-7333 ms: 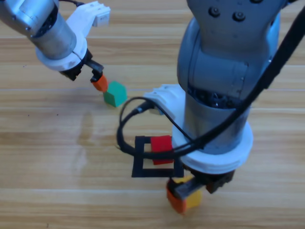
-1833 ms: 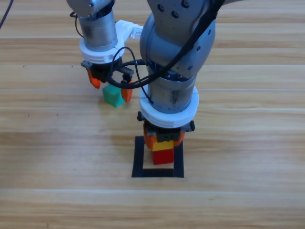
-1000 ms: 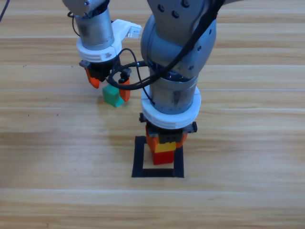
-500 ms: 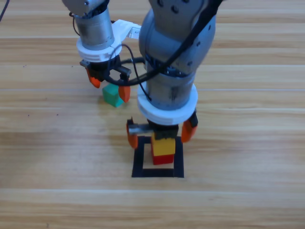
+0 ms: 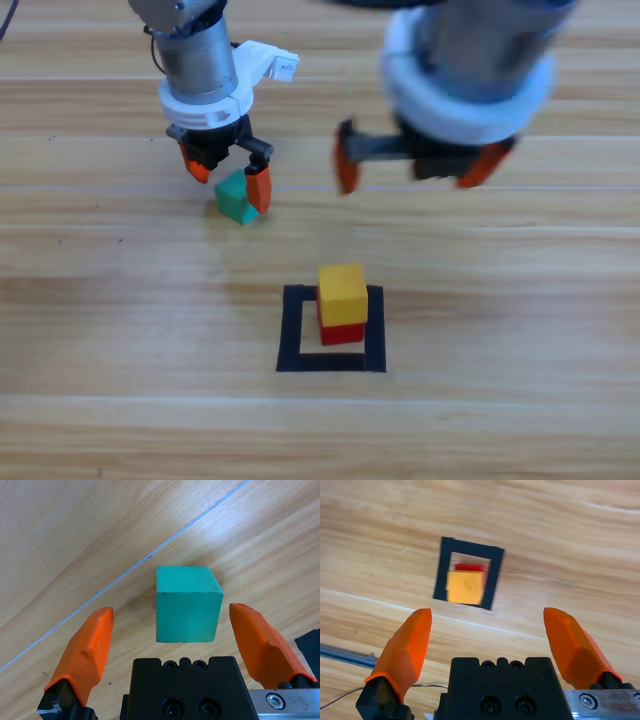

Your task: Stack the blocks in the rectangular block: red at the bottom, yellow in the middle, green on top

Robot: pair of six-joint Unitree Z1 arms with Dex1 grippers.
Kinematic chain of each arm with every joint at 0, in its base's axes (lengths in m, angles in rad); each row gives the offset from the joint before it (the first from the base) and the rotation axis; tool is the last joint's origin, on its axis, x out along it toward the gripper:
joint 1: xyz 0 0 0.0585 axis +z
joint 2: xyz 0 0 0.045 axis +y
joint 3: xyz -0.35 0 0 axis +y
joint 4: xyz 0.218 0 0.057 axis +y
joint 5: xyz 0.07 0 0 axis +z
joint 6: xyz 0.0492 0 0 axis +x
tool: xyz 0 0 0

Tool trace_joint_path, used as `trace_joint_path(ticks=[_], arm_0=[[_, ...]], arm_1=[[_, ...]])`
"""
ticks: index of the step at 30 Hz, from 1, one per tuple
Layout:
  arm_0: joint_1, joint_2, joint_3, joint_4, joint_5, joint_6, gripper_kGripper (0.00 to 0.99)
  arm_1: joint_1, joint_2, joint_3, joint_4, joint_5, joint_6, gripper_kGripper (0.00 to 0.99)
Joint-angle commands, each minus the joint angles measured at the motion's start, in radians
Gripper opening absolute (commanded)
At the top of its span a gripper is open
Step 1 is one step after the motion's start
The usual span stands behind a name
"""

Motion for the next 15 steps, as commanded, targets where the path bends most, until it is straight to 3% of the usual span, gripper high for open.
trace_joint_path(ticks=[1,7,15], arm_0=[[0.002,0.067,-0.008,0.007,-0.011,0.011,0.99],[-0.008,0.077,-0.003,0.007,-0.009,0.011,0.989],[-0.018,0.084,-0.009,0.006,-0.014,0.007,0.934]], arm_1=[[-0.08,-0.176,0.187,0.025,0.003,-0.02,0.99],[-0.197,-0.198,0.29,-0.027,0.16,-0.078,0.99],[-0.207,-0.164,0.304,-0.057,0.201,-0.128,0.99]])
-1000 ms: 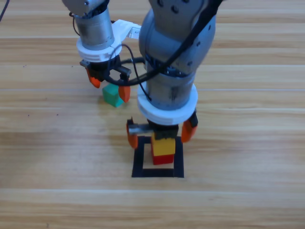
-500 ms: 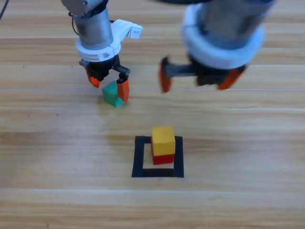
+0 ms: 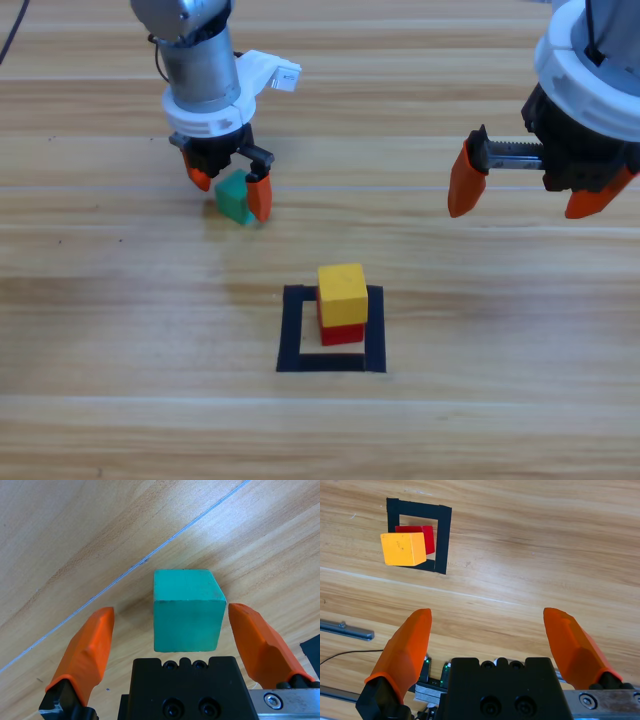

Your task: Stack the blocks in the rectangular block: red at the bottom, yellow in the middle, green on top

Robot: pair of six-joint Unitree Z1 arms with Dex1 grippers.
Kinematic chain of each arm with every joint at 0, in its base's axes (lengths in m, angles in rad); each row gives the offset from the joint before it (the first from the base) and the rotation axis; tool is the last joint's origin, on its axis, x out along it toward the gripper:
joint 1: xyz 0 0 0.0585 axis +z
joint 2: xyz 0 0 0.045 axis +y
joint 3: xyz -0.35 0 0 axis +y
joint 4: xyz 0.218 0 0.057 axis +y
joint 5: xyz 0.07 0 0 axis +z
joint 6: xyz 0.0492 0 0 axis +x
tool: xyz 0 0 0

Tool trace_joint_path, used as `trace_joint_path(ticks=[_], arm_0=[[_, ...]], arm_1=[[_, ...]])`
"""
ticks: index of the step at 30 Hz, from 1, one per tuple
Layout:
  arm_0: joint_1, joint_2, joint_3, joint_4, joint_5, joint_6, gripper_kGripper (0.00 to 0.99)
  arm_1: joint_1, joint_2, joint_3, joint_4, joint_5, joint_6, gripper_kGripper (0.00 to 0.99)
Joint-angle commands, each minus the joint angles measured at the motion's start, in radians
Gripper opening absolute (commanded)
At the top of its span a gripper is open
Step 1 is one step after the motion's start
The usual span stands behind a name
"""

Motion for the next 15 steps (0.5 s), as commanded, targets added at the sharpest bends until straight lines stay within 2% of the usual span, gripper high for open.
trace_joint_path(ticks=[1,3,6,9,15], arm_0=[[-0.017,0.067,-0.01,0.006,-0.016,0.003,0.894],[-0.017,0.067,-0.01,0.006,-0.019,0.003,0.822],[-0.017,0.065,-0.01,0.006,-0.024,0.003,0.746],[-0.017,0.064,-0.01,0.006,-0.027,0.004,0.624],[-0.017,0.064,-0.013,0.006,-0.025,0.004,0.325]], arm_1=[[-0.04,0.021,0.036,-0.039,0.036,-0.072,0.99],[-0.04,0.018,0.037,-0.041,0.055,-0.123,0.99],[-0.047,0.006,0.046,-0.042,0.127,-0.19,0.99],[-0.056,-0.011,0.05,-0.042,0.177,-0.227,0.99],[-0.058,-0.016,0.057,-0.047,0.227,-0.266,0.99]])
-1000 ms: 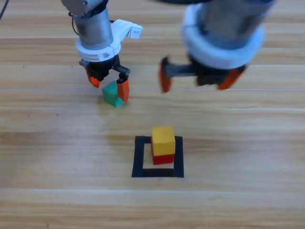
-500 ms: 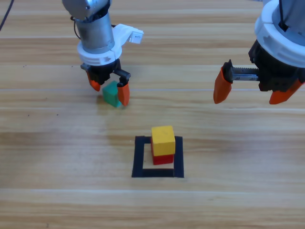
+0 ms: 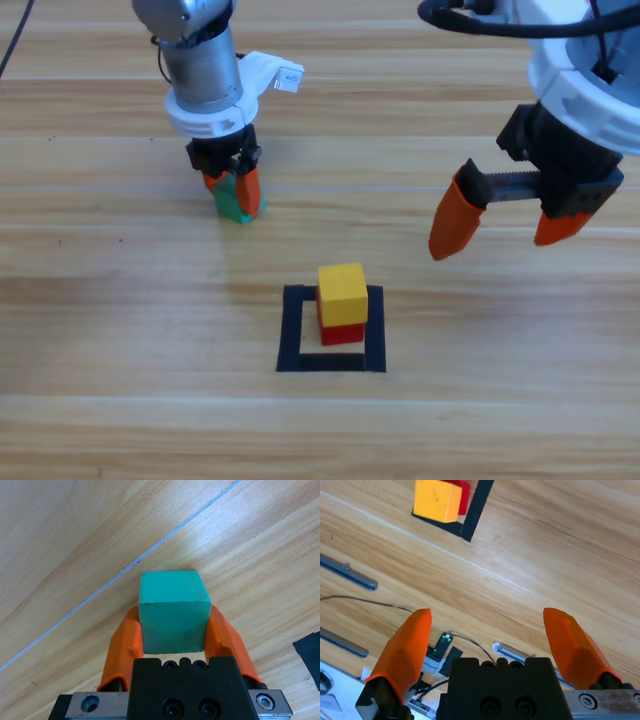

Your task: Stack the blocks in the rectangular block: red at the bottom, yellow in the middle, green on top

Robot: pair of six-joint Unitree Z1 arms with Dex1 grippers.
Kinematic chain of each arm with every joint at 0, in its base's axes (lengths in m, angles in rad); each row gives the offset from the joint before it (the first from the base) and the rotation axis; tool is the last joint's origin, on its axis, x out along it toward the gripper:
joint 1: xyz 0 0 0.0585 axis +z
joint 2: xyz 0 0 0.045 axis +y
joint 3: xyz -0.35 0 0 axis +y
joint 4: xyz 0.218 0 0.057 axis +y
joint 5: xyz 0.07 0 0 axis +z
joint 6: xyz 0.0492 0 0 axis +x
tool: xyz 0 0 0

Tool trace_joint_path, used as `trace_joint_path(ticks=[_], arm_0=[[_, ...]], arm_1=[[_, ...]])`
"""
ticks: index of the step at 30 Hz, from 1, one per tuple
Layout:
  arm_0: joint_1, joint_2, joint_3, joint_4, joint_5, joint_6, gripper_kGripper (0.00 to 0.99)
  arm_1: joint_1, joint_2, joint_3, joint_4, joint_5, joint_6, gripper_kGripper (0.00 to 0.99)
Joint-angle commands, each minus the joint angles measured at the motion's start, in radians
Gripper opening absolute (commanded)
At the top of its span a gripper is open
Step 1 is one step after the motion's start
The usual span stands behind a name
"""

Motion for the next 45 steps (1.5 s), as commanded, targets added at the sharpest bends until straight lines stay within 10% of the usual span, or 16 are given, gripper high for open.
trace_joint_path(ticks=[1,11,45], arm_0=[[-0.014,0.062,-0.011,0.006,-0.005,0.003,0.275],[-0.011,0.016,-0.005,0.009,0.003,-0.072,0.0],[-0.28,-0.395,0.24,0.099,-0.02,-0.649,0.0]], arm_1=[[-0.034,-0.016,0.035,-0.041,0.053,-0.014,0.99],[-0.075,-0.098,0.043,-0.041,0.097,-0.061,0.99],[-0.097,-0.167,0.092,-0.057,0.114,-0.072,0.99]])
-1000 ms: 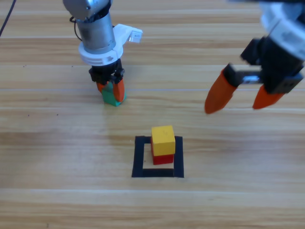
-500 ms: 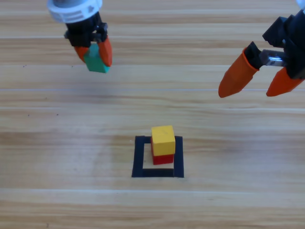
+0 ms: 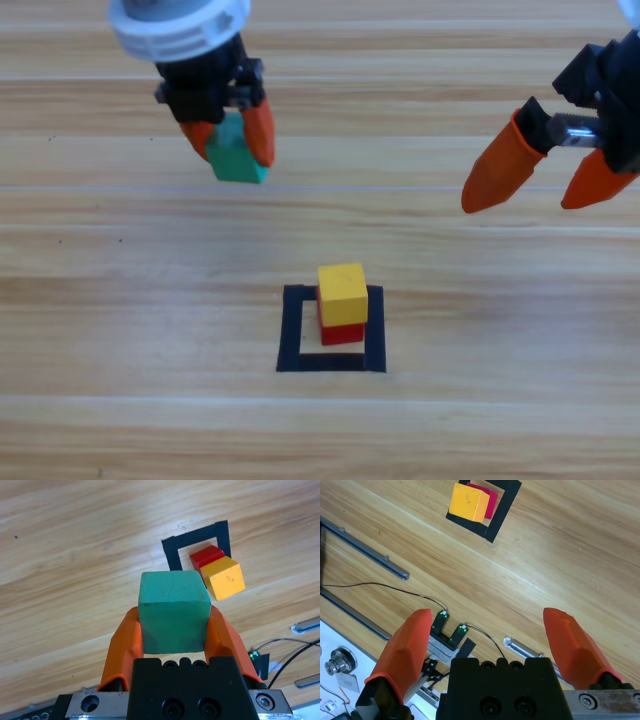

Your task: Stack the blocks in the rectangular block: red at the bottom, yellow in the middle, green on top

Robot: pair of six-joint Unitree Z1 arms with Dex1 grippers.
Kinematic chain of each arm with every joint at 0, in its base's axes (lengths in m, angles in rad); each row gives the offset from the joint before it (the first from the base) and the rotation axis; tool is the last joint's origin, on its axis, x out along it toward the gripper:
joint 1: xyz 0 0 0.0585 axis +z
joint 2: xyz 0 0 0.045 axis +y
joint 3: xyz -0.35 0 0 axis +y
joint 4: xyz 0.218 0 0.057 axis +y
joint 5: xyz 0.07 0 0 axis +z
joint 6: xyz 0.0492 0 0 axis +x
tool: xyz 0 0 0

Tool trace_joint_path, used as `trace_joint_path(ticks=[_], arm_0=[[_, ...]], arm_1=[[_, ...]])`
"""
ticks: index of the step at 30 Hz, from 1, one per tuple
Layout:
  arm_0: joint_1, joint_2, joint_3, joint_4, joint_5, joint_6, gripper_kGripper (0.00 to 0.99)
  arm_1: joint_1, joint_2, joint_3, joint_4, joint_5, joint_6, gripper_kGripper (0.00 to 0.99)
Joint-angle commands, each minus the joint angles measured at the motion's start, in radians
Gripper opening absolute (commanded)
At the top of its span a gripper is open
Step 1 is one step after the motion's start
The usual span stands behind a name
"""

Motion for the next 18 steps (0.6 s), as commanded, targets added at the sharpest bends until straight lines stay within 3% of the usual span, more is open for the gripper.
trace_joint_path(ticks=[1,18], arm_0=[[-0.08,0.061,0.025,0.008,-0.011,-0.06,0.0],[-0.172,0.173,-0.032,0.009,-0.011,-0.155,0.0]], arm_1=[[-0.029,-0.028,0.031,-0.014,0.011,-0.008,0.99],[-0.034,-0.049,0.06,-0.022,0.005,-0.011,0.988]])
